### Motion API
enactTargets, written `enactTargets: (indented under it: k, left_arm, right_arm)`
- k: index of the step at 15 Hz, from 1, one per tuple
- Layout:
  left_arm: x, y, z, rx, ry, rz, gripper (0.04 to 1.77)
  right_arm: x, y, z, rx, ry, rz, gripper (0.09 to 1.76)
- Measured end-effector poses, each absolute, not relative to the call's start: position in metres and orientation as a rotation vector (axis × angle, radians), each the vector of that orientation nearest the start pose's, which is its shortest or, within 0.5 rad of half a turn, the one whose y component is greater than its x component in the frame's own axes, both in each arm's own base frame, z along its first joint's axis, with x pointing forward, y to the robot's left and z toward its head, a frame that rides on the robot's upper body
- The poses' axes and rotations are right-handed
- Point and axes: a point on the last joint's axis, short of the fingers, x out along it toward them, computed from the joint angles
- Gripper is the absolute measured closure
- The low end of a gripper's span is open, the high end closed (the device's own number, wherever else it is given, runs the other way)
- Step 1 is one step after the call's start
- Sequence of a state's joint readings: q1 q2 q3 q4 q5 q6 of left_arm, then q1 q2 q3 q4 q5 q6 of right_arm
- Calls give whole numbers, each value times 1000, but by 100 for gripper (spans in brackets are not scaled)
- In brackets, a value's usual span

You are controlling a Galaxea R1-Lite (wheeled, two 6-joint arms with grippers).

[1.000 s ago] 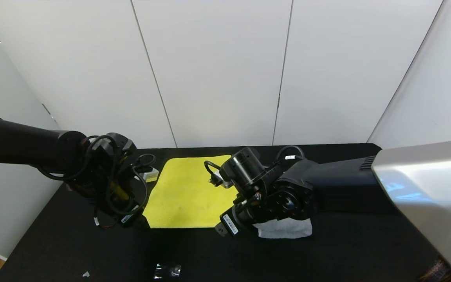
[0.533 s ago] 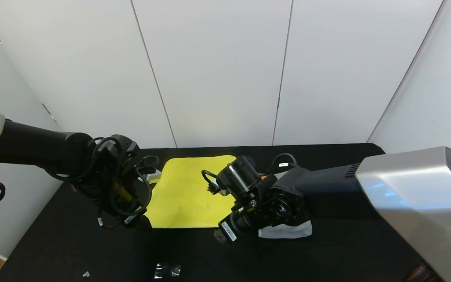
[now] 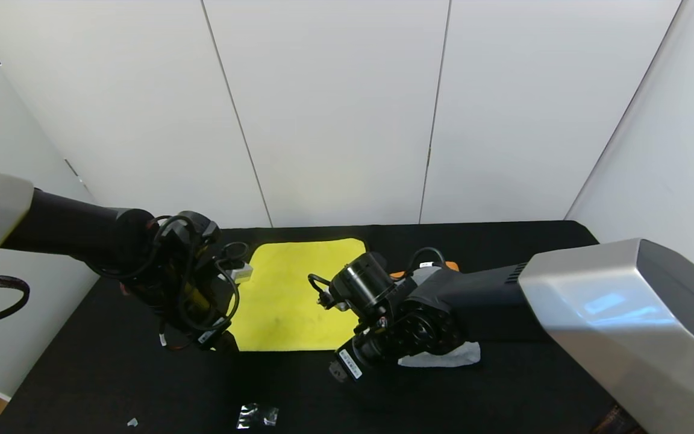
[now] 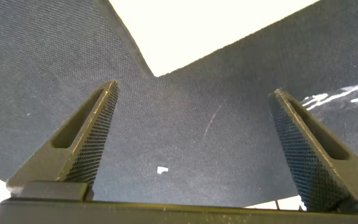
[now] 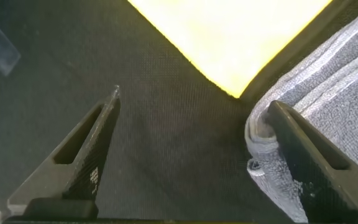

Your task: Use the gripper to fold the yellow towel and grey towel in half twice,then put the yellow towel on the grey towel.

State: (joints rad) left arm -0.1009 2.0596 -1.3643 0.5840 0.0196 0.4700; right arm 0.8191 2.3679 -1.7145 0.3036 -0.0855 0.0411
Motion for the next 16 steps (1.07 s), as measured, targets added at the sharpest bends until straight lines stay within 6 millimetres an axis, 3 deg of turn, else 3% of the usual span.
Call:
enactTargets:
  k: [8,16]
  left_arm:
    - [358,-35,118,463,1207,-372,9]
    - [361,-36,111,460,1224,-379,9]
  right_arm:
    - [326,344,71,-381,850,639,14]
    - [336,345,61,-389,848,600,14]
